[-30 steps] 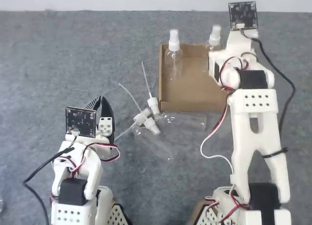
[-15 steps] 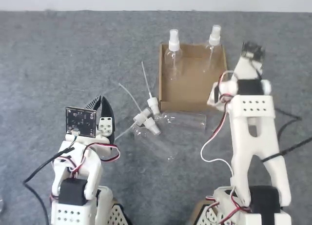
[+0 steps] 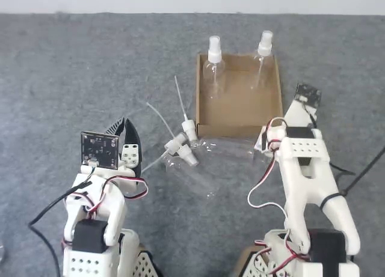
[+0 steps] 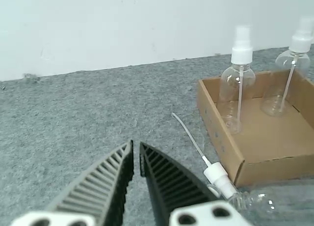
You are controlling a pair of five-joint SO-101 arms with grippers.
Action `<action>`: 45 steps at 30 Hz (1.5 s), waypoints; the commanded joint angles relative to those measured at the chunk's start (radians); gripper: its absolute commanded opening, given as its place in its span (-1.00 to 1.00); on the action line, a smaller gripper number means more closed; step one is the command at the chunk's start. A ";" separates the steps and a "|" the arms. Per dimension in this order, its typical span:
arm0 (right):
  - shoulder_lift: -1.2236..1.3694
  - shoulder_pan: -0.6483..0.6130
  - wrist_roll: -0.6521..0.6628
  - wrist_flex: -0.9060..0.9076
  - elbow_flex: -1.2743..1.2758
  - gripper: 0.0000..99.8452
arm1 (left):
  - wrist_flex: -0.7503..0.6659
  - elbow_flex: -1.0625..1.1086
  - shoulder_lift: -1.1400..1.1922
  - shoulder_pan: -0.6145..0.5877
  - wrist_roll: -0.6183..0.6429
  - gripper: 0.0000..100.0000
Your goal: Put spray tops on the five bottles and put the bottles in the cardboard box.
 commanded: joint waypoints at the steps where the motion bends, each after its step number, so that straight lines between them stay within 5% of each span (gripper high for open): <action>1: -0.022 0.028 -0.011 -0.051 0.037 -0.41 | -0.026 -0.004 -0.005 0.000 0.011 -0.98; 8: -0.030 0.205 0.075 -0.048 0.044 -0.72 | -0.026 -0.004 -0.003 0.002 0.011 -0.98; 17: -0.033 0.450 0.709 -0.058 0.041 -0.80 | 0.040 -0.107 0.061 -0.048 0.006 -0.98; 21: -0.024 0.513 1.063 -0.048 0.046 -0.80 | 0.049 -0.208 0.302 -0.055 -0.084 -0.98; 24: -0.030 0.562 1.188 -0.048 0.071 -0.80 | 0.087 -0.314 0.549 -0.025 -0.150 -0.98; 33: -0.033 0.602 1.329 -0.056 0.143 -0.80 | 0.130 -0.544 1.108 0.101 -0.255 -0.73; 45: -0.033 0.604 1.327 -0.048 0.143 -0.80 | -0.037 -0.585 1.381 0.150 -0.256 -0.69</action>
